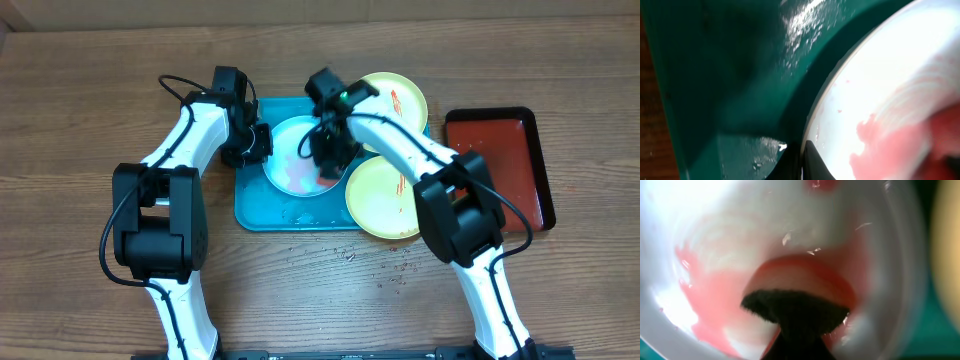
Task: Clean dirty plates on tray and stack at the side
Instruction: 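Scrub the white plate with the sponge while left gripper holds it, then lift the sponge away with the right gripper toward the right tray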
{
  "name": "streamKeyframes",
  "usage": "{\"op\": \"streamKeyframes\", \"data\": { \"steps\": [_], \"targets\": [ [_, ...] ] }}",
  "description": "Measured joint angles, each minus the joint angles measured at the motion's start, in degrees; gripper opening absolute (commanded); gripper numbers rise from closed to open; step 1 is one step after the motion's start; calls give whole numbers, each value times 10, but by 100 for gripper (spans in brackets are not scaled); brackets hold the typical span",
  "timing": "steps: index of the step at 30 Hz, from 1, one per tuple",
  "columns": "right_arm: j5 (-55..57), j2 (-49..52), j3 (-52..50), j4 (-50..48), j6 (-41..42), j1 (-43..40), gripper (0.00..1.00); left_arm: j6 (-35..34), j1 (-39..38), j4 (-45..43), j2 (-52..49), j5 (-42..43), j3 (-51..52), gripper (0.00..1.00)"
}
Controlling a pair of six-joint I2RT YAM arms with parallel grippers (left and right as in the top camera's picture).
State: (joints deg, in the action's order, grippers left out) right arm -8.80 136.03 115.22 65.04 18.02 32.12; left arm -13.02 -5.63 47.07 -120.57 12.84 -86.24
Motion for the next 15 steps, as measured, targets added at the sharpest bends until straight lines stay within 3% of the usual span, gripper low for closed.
{"op": "streamKeyframes", "data": {
  "steps": [6, 15],
  "targets": [
    [31, 14, 170, 96, -4, -20, 4, 2, 0, -39, 0, -6, 0, 4],
    [-13, 14, 448, 286, -11, -49, 4, 21, 0, -57, 0, -11, 0, 4]
  ]
}}
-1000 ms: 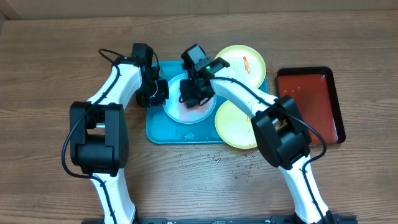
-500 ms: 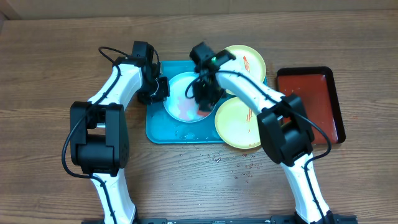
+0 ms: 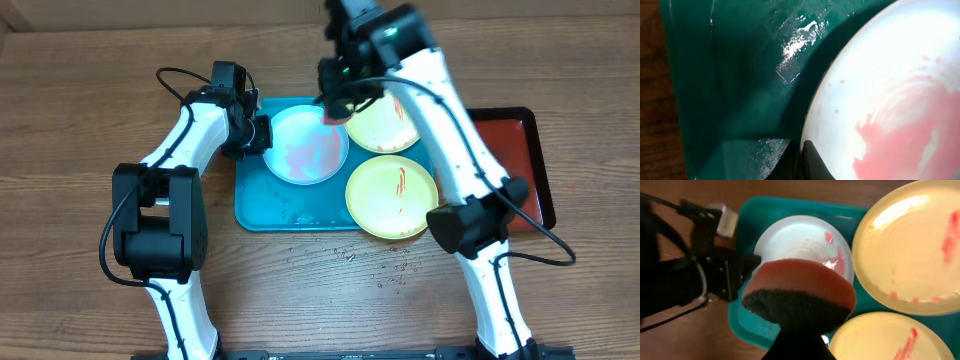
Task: Clean dirty plates on tray and stack at the side
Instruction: 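Lift the sponge away with the right gripper toward the right tray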
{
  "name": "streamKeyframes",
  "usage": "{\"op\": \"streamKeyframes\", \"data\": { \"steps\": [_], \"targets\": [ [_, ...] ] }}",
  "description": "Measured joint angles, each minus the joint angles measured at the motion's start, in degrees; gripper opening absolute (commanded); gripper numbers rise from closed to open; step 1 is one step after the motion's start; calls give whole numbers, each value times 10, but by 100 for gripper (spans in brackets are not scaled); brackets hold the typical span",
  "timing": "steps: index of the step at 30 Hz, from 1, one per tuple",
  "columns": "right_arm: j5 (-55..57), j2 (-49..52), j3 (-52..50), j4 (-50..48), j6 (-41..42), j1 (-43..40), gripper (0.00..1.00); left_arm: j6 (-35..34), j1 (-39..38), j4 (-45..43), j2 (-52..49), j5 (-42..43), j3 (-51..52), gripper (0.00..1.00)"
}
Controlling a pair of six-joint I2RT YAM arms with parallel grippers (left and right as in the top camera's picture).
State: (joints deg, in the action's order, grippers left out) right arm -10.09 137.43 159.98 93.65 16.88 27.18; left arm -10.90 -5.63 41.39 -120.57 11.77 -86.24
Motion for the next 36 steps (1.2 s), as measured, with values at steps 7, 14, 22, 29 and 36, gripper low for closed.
{"op": "streamKeyframes", "data": {
  "steps": [7, 14, 22, 29, 36],
  "targets": [
    [-27, -18, 84, 35, 5, -102, 4, 29, 0, 52, 0, -23, -19, 4],
    [-32, -24, 84, 35, 11, -190, 4, 45, 0, 112, 35, -90, -71, 4],
    [-32, -25, 83, 35, 11, -232, 3, 54, 0, 155, 107, -143, -80, 4],
    [-11, -100, -18, 35, 5, -268, 4, 55, 0, 163, 110, -154, -81, 4],
    [31, -219, -204, 35, -2, -308, 4, 55, -16, 182, 110, -187, -81, 4]
  ]
}}
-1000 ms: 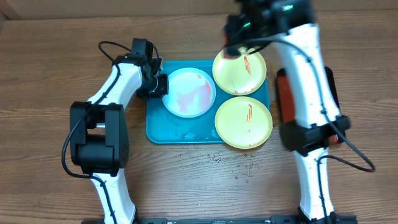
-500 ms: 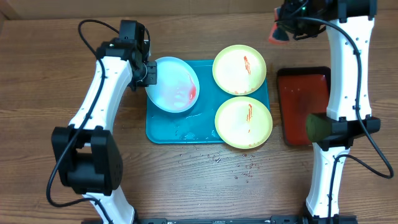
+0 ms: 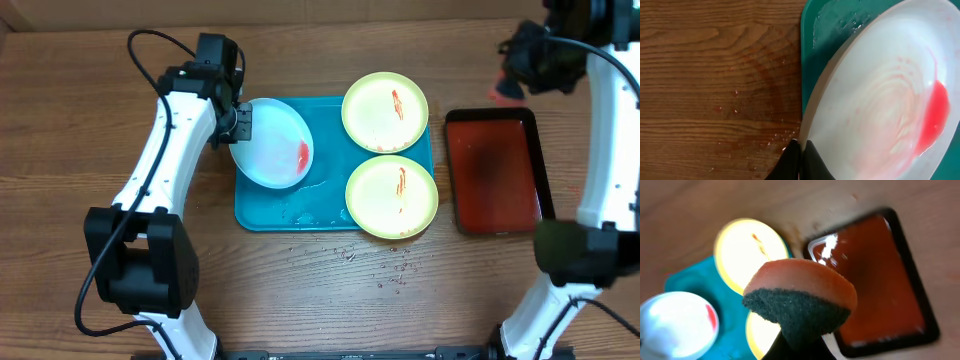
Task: Clean dirty plates on tray and stack at the side
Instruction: 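Lift the sponge away with the right gripper toward the right tray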
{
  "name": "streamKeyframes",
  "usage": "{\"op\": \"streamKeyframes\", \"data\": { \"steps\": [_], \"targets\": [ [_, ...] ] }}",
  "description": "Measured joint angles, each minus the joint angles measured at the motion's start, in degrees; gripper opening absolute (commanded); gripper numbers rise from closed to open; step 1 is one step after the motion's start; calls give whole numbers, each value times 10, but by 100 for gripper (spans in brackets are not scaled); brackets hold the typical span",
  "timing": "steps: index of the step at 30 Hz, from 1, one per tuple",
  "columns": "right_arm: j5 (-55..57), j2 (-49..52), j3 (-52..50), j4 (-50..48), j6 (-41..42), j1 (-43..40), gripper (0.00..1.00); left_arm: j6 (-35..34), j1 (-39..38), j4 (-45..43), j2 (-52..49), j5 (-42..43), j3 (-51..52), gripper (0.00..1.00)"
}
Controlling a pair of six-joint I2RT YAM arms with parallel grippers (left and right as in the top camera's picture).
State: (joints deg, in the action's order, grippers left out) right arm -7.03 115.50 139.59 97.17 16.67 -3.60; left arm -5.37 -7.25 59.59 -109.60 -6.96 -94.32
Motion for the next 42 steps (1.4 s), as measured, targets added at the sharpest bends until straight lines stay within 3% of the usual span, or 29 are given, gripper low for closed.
{"op": "streamKeyframes", "data": {
  "steps": [10, 19, 29, 42],
  "targets": [
    [33, -25, -167, 2, -2, -23, 4, -10, -27, 26, 0, -75, -3, 4],
    [68, -25, -168, 0, 1, -24, 4, -48, -80, 41, 0, -234, -53, 4],
    [80, -25, -185, 0, 8, -64, 4, -93, -205, 43, 0, -451, -55, 4],
    [88, -25, -196, -6, 9, -106, 4, -167, -259, 77, 0, -595, -55, 4]
  ]
}}
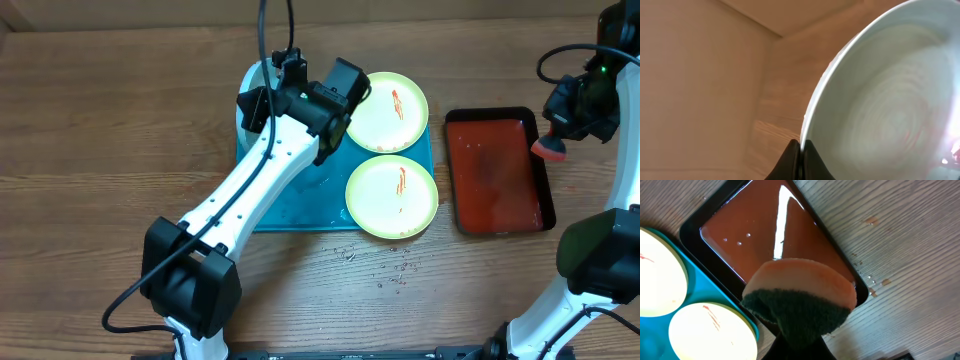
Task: Clean dirty plates on tray and stack at the side
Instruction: 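Lift the sponge away with the right gripper toward the right tray, then lift the white plate with the left gripper and set it left of the tray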
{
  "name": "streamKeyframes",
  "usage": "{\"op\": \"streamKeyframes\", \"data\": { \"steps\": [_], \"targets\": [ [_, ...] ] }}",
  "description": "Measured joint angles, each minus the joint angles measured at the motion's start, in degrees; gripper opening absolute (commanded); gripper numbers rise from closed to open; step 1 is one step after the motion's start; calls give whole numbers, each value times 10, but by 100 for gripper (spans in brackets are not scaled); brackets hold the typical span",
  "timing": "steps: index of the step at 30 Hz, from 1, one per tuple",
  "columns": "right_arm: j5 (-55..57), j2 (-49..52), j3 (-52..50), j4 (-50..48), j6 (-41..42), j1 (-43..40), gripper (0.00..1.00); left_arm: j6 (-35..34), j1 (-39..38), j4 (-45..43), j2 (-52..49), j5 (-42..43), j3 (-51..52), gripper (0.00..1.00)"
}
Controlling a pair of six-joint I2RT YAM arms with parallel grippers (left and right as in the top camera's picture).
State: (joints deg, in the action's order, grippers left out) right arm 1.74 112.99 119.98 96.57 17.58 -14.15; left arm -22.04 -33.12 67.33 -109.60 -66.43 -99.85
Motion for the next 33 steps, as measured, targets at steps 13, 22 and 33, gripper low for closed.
{"op": "streamKeyframes", "data": {
  "steps": [13, 22, 33],
  "targets": [
    [-1, 0, 0, -12, 0, 0, 4, -48, -40, 0, 0, -76, 0, 4],
    [-1, 0, 0, -5, -5, 0, 4, -49, -40, -85, 0, -23, 0, 4],
    [-3, 0, 0, -1, -11, 0, 4, 7, -34, -107, 0, 171, 0, 4]
  ]
}}
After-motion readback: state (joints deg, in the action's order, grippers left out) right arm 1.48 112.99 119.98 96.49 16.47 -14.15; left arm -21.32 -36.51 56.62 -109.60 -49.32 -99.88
